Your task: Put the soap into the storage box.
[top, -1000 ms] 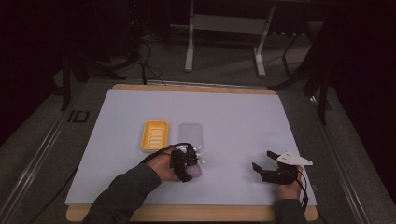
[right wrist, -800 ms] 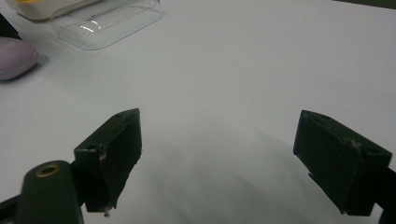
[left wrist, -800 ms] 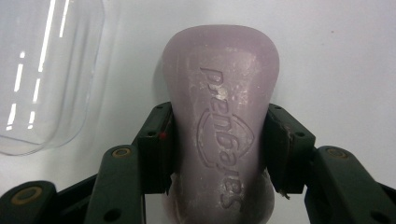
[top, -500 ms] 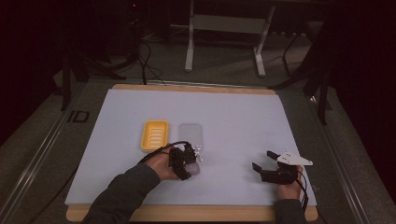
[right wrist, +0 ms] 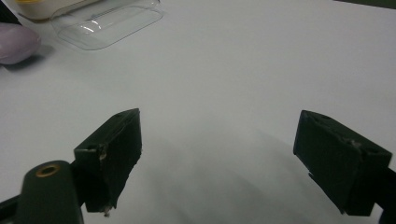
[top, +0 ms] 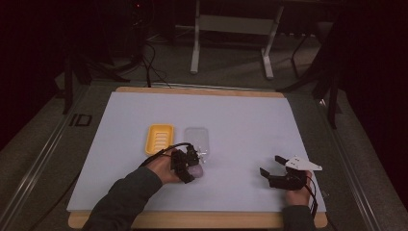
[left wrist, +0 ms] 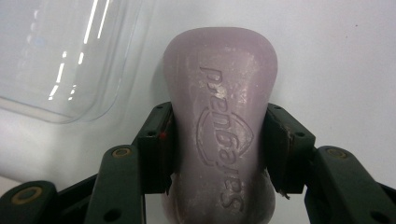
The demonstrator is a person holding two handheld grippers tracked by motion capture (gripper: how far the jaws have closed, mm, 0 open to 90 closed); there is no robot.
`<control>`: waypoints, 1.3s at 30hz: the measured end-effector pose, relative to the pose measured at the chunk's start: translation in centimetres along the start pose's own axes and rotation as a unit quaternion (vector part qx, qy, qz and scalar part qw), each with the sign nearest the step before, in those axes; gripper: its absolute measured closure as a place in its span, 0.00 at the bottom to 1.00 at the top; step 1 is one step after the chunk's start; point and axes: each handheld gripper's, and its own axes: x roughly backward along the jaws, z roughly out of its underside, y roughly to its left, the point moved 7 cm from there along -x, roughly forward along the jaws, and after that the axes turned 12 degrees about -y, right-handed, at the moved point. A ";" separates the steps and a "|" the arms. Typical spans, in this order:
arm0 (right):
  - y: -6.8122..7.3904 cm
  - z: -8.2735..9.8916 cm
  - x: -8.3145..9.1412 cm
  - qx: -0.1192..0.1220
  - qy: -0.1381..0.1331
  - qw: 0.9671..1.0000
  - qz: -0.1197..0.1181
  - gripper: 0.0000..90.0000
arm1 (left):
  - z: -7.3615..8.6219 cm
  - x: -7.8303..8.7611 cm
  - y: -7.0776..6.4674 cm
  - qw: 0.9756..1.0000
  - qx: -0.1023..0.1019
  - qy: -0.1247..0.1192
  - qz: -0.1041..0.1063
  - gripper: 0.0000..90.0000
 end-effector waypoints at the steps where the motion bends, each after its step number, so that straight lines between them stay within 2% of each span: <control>1: 0.0 0.0 0.0 0.000 0.000 1.000 0.000 0.17 | 0.0 0.1 0.1 1.000 0.002 -0.001 -0.001 0.55; 19: 0.0 0.0 0.0 0.000 0.000 1.000 0.000 0.17 | 0.2 2.5 1.8 0.999 0.021 -0.025 -0.022 0.55; 39: 0.0 0.0 0.0 0.000 -0.001 1.000 0.000 0.17 | 0.6 4.1 3.7 0.998 0.043 -0.033 -0.039 0.55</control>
